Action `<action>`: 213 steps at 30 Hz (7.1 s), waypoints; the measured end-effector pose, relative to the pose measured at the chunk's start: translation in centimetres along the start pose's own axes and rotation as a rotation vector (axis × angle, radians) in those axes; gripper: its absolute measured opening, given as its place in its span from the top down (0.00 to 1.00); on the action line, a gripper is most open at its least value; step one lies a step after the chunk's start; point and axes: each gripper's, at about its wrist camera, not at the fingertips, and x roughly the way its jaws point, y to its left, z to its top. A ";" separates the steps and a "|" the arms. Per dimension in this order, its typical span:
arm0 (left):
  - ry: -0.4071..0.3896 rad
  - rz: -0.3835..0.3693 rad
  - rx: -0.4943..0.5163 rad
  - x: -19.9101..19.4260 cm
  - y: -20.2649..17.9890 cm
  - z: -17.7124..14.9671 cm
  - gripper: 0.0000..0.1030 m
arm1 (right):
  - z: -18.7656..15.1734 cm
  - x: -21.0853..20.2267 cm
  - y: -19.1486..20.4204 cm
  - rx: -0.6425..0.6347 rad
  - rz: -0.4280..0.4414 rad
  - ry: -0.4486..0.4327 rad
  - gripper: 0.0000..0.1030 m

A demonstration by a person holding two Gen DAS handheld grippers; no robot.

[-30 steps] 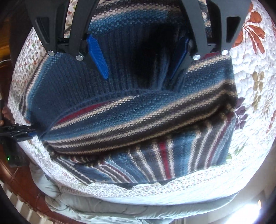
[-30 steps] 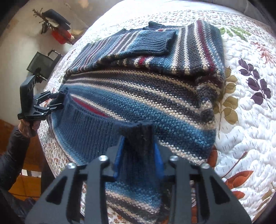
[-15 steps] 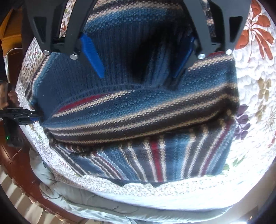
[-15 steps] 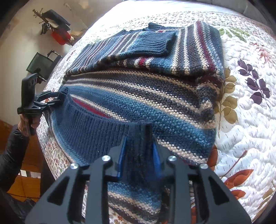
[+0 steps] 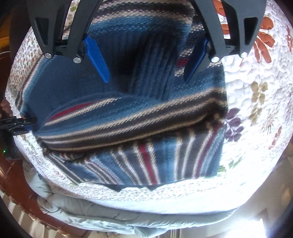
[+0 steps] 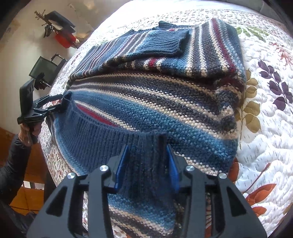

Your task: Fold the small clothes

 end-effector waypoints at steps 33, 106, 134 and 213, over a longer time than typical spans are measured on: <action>-0.239 -0.089 -0.236 -7.0 0.8 5.6 0.87 | 5.6 -8.8 1.6 -0.013 -0.030 -0.245 0.93; 0.066 0.096 -0.486 0.6 9.7 -1.6 0.92 | 1.0 -2.6 -6.9 0.182 -0.099 0.000 0.92; 0.117 -0.014 -0.517 3.9 8.0 1.0 0.19 | 2.8 -2.0 -9.3 0.311 0.034 -0.037 0.29; 0.026 0.009 -0.335 2.9 -5.2 5.5 0.82 | 5.4 -4.0 -5.3 0.098 -0.027 -0.082 0.92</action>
